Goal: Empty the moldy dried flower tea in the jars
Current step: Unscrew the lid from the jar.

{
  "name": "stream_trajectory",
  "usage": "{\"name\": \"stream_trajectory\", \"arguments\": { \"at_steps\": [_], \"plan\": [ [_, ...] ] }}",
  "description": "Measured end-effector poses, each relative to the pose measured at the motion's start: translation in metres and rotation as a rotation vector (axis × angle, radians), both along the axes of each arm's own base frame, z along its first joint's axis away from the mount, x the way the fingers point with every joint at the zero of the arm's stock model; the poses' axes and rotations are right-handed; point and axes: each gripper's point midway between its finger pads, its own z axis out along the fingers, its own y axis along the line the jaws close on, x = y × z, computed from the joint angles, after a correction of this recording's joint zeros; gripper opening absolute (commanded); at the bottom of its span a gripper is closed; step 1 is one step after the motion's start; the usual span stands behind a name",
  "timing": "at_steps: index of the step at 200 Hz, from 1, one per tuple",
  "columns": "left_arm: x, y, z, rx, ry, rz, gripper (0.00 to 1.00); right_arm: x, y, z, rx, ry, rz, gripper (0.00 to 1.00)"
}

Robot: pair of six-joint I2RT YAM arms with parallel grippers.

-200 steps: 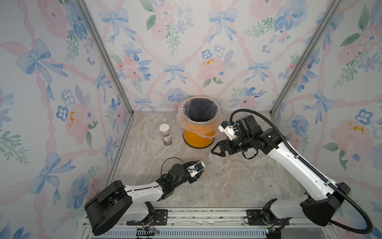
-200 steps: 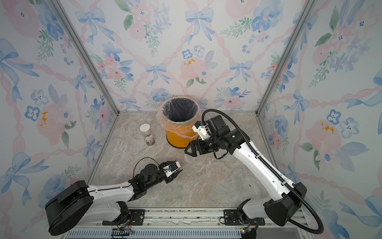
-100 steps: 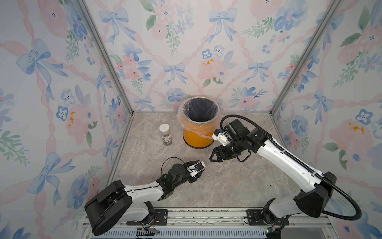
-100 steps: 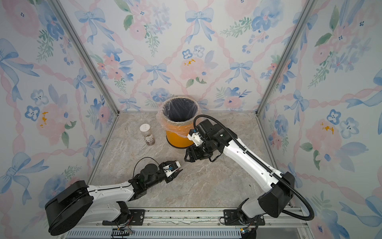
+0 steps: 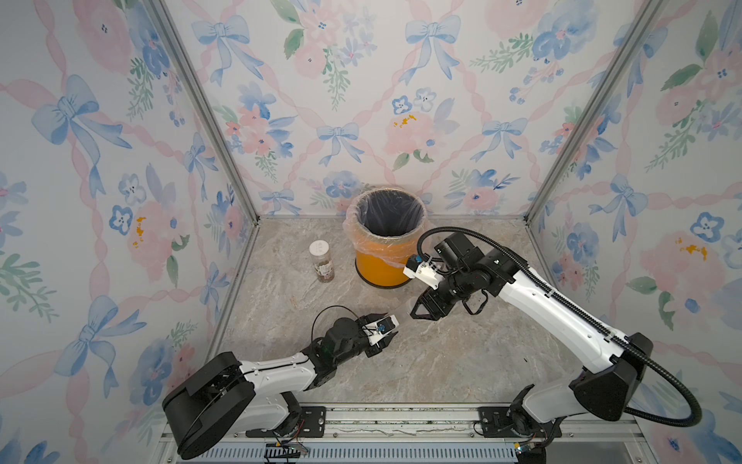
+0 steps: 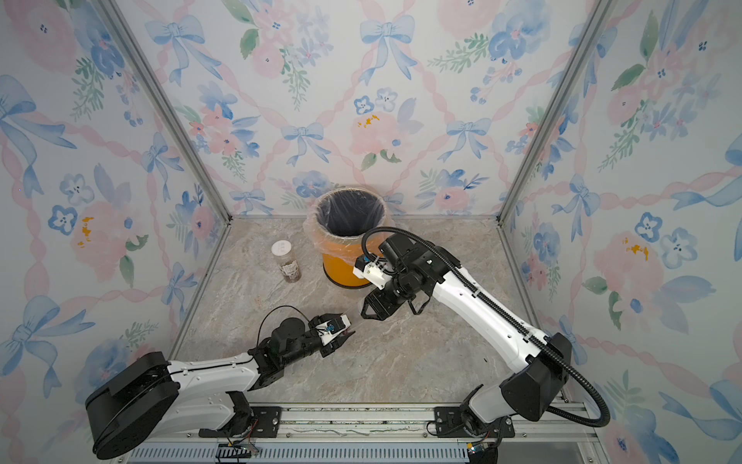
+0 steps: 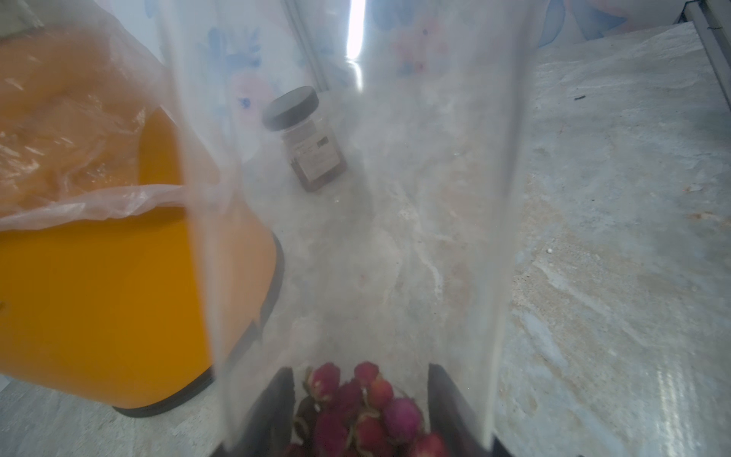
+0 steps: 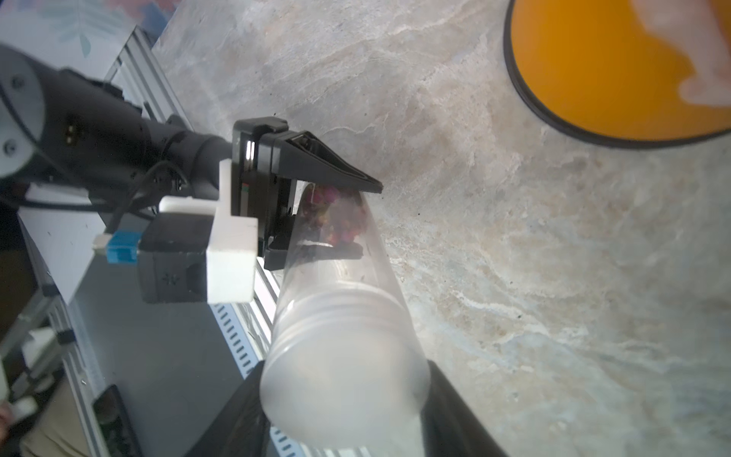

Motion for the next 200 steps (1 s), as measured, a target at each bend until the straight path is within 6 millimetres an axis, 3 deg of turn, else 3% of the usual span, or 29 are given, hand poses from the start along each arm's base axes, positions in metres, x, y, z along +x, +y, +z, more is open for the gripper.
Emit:
{"name": "stream_trajectory", "arguments": {
  "at_steps": [43, 82, 132, 200],
  "plan": [
    [-0.009, -0.006, 0.004, -0.021, 0.006, -0.059, 0.53, -0.009, -0.004, 0.008, -0.013, -0.278, 0.368, 0.50],
    [-0.009, -0.006, 0.003, -0.024, 0.012, -0.060, 0.53, -0.007, -0.004, 0.007, -0.036, -0.429, 0.570, 0.48],
    [-0.010, -0.005, 0.004, -0.030, 0.017, -0.057, 0.53, -0.006, -0.002, 0.009, -0.033, -0.538, 0.682, 0.47],
    [-0.011, -0.007, 0.008, -0.044, 0.009, -0.068, 0.54, -0.005, -0.006, 0.015, 0.015, -0.593, 0.697, 0.46]
  ]
}}
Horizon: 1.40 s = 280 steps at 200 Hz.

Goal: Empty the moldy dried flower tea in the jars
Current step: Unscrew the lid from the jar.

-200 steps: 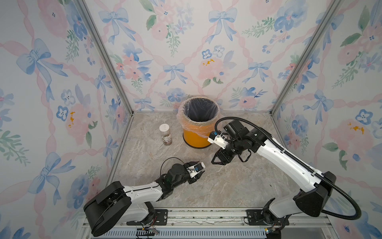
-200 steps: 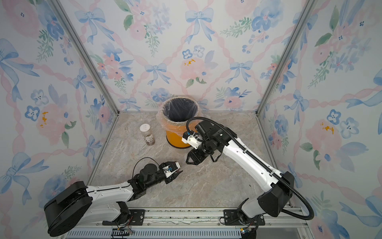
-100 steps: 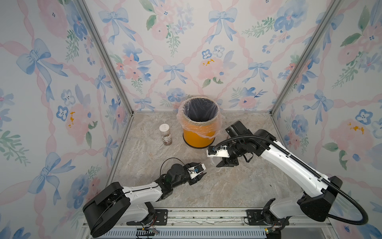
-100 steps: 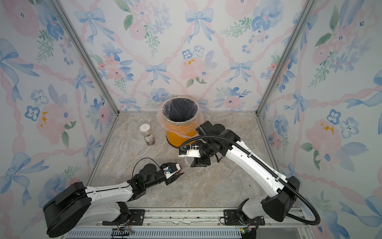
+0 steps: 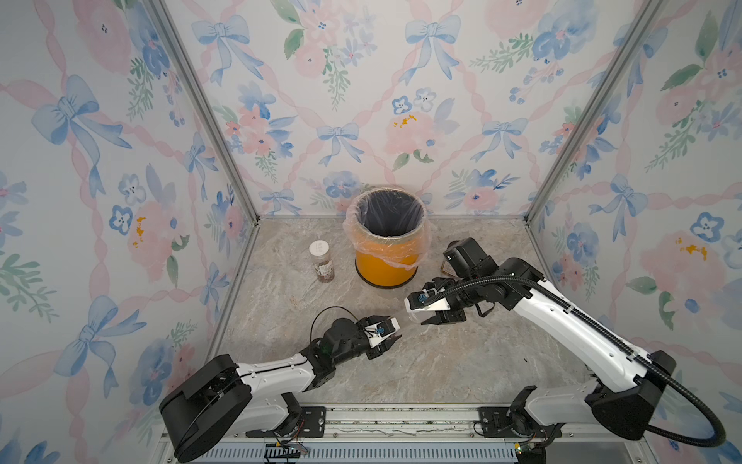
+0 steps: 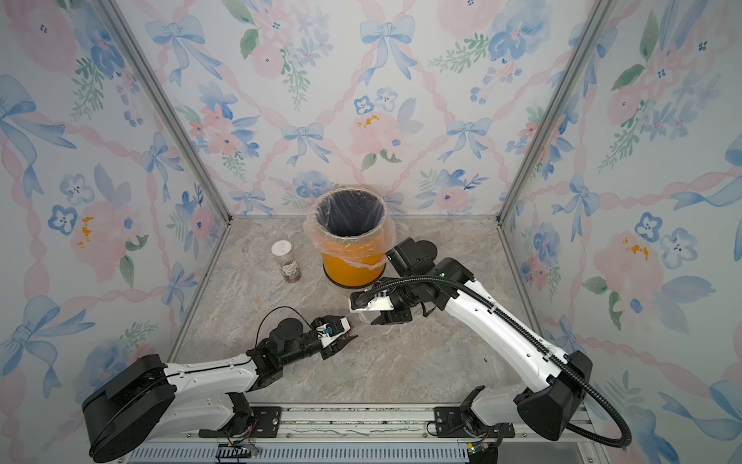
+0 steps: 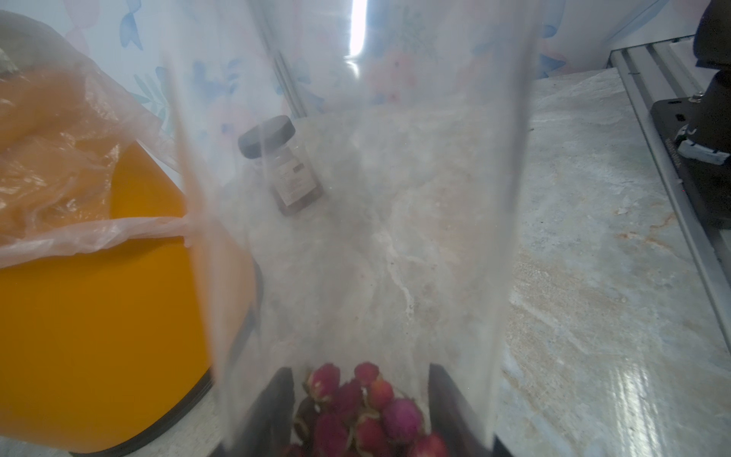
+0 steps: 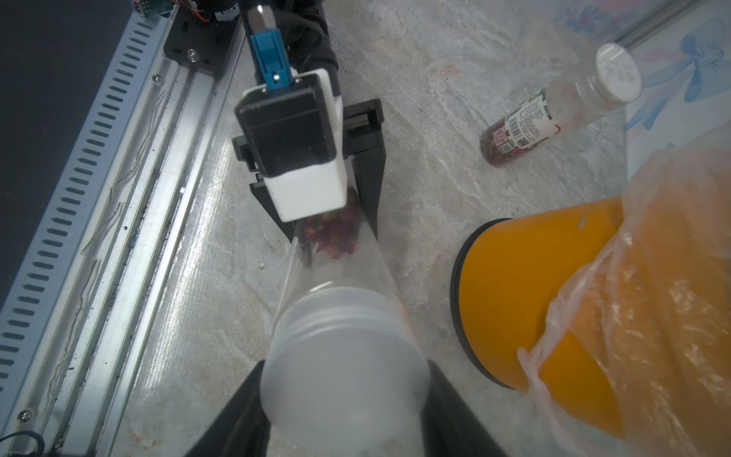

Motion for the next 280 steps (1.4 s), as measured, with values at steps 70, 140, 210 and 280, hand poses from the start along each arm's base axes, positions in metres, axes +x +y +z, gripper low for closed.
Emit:
{"name": "stream_trajectory", "arguments": {
  "at_steps": [70, 140, 210, 280],
  "plan": [
    [0.001, -0.001, 0.004, -0.012, -0.011, 0.000, 0.54, -0.001, 0.000, 0.004, 0.029, -0.001, 0.019, 0.49],
    [0.001, -0.001, 0.004, -0.013, -0.012, 0.000, 0.53, -0.001, 0.000, 0.005, 0.044, 0.002, 0.025, 0.54],
    [-0.001, -0.002, 0.004, -0.005, -0.023, -0.014, 0.53, -0.003, 0.005, 0.010, 0.084, 0.079, -0.047, 0.98],
    [0.002, 0.000, 0.004, 0.000, -0.029, 0.005, 0.53, -0.011, 0.000, 0.057, 0.263, 0.376, -0.462, 0.99]
  ]
}}
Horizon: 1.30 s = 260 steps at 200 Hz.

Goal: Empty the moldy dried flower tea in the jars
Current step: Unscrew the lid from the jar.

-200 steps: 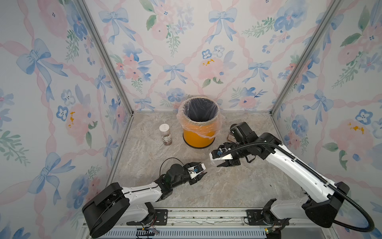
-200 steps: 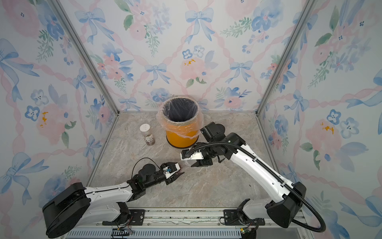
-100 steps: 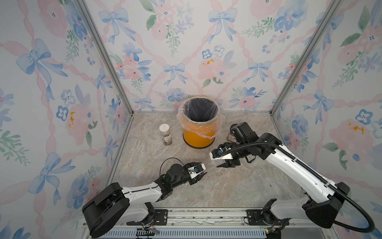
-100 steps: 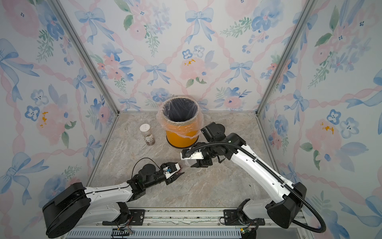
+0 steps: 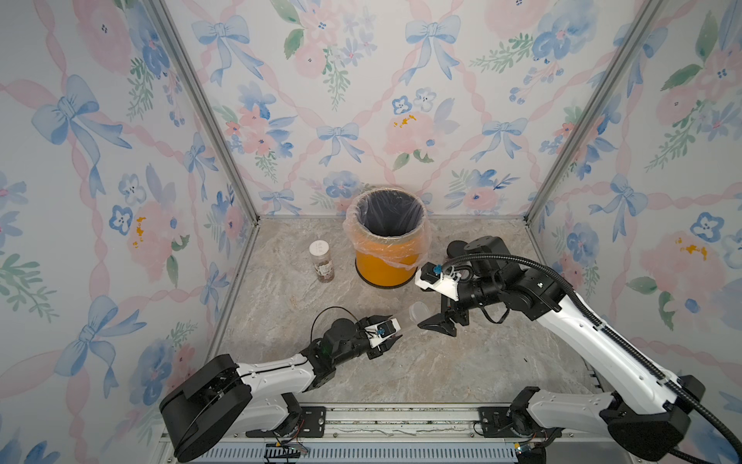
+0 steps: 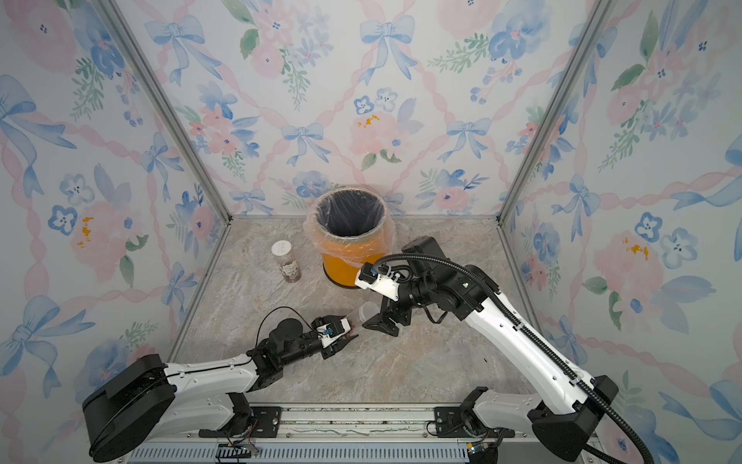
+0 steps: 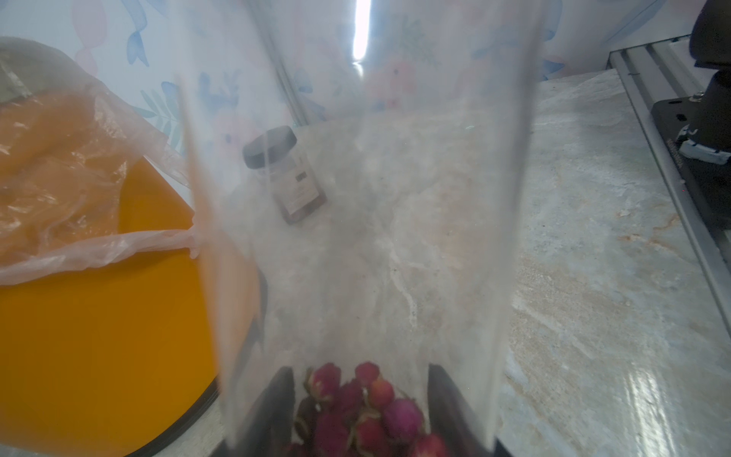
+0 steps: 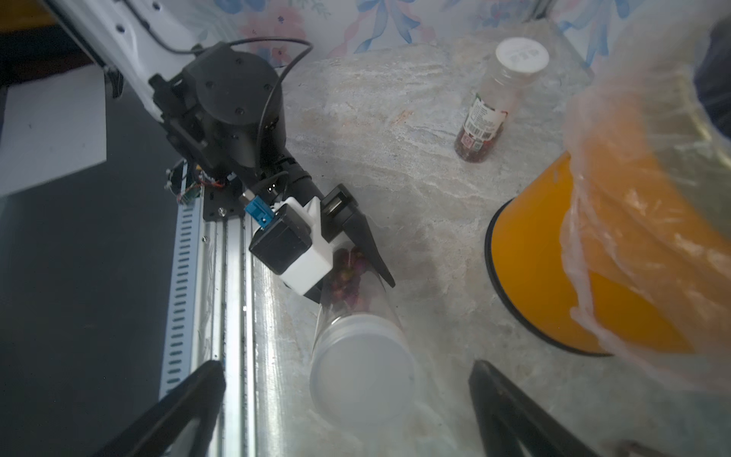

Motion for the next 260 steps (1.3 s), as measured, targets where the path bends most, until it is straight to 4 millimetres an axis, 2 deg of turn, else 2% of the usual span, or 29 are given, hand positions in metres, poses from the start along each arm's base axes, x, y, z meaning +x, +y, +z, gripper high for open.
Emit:
{"name": "stream_trajectory", "arguments": {
  "at_steps": [32, 54, 80, 120, 140, 160, 226, 260],
  "plan": [
    [0.004, 0.003, 0.000, 0.004, -0.005, 0.027, 0.53, 0.017, -0.004, -0.003, -0.010, 0.254, -0.308, 0.99],
    [0.006, 0.004, 0.000, 0.008, -0.008, 0.042, 0.53, 0.025, -0.005, -0.021, -0.050, 0.406, -0.460, 0.98],
    [0.007, 0.005, -0.001, 0.010, -0.008, 0.049, 0.53, 0.024, -0.002, -0.042, -0.100, 0.524, -0.544, 0.93],
    [0.007, 0.005, -0.001, 0.011, -0.008, 0.050, 0.53, 0.019, 0.004, -0.051, -0.124, 0.576, -0.570, 0.83],
    [0.008, 0.005, -0.001, 0.011, -0.009, 0.053, 0.53, 0.017, 0.004, -0.055, -0.143, 0.588, -0.574, 0.72],
    [0.008, 0.006, -0.002, 0.014, -0.008, 0.055, 0.53, 0.016, 0.004, -0.059, -0.162, 0.593, -0.572, 0.65],
    [0.008, 0.006, -0.005, 0.026, -0.004, 0.056, 0.53, 0.011, 0.009, -0.063, -0.196, 0.575, -0.528, 0.56],
    [0.008, 0.007, -0.005, 0.026, -0.004, 0.058, 0.53, 0.011, 0.009, -0.063, -0.207, 0.519, -0.467, 0.46]
  ]
}}
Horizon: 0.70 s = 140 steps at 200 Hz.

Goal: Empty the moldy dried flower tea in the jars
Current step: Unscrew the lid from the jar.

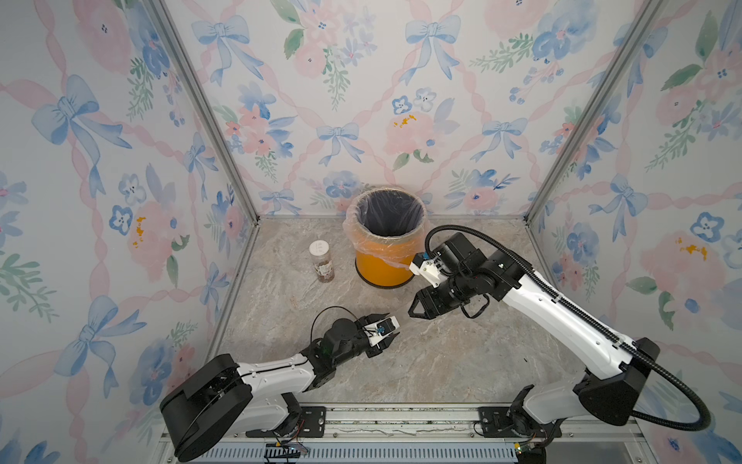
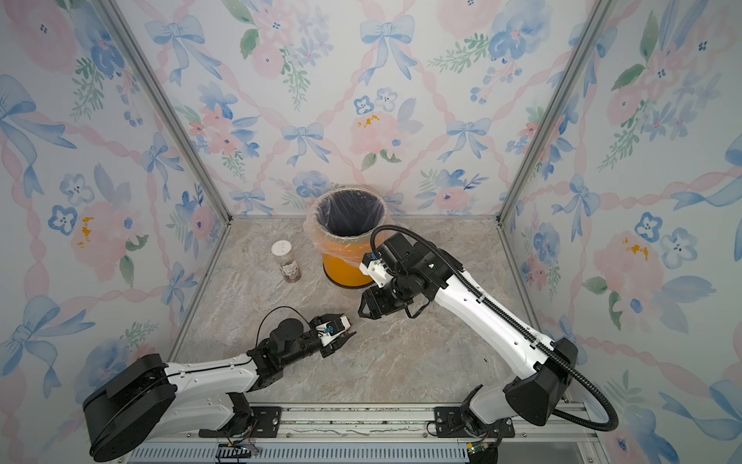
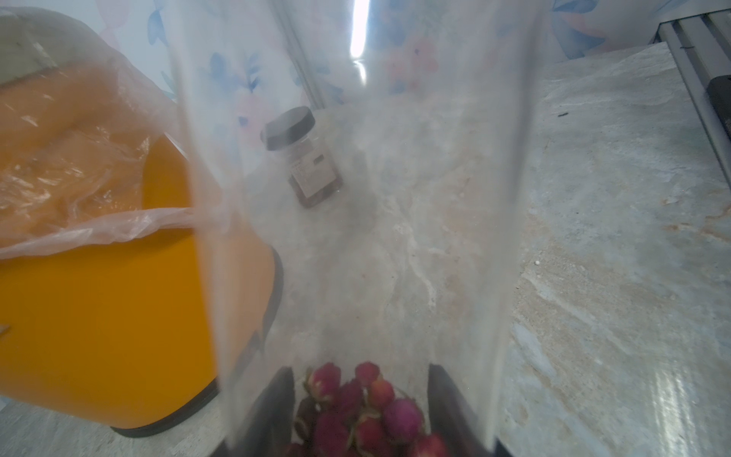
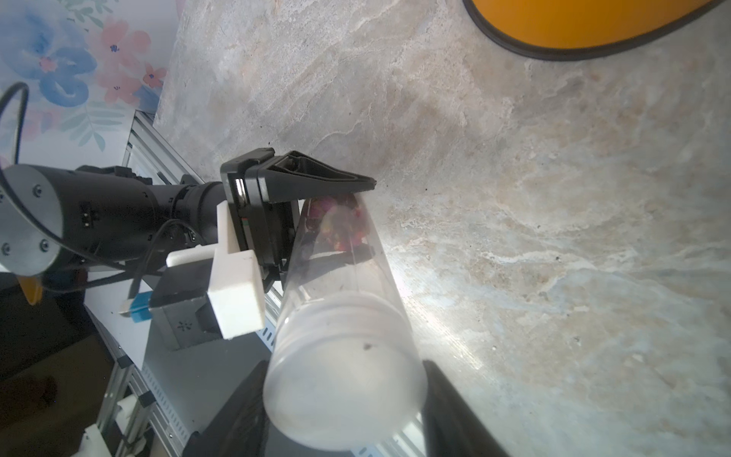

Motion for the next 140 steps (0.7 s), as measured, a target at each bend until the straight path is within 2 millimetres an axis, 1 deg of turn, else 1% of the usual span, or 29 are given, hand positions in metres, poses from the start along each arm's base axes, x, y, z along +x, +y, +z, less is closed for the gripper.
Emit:
{"name": "stream_trajectory", "arguments": {
  "at_steps": [34, 72, 88, 103, 140],
  "plan": [
    [-0.001, -0.001, 0.000, -0.001, 0.002, -0.007, 0.53, 0.000, 0.000, 0.000, -0.009, -0.098, 0.150, 0.45],
    [-0.006, -0.004, 0.001, -0.009, 0.007, -0.040, 0.53, -0.008, -0.003, 0.006, 0.006, -0.316, 0.448, 0.45],
    [-0.008, -0.006, 0.003, -0.017, 0.004, -0.055, 0.53, -0.011, -0.004, 0.009, 0.009, -0.414, 0.573, 0.46],
    [-0.009, -0.006, 0.005, -0.023, 0.001, -0.059, 0.53, -0.011, -0.004, 0.011, 0.003, -0.492, 0.678, 0.47],
    [-0.010, -0.006, 0.006, -0.026, 0.000, -0.061, 0.53, -0.011, -0.004, 0.011, -0.021, -0.592, 0.860, 0.47]
  ]
}}
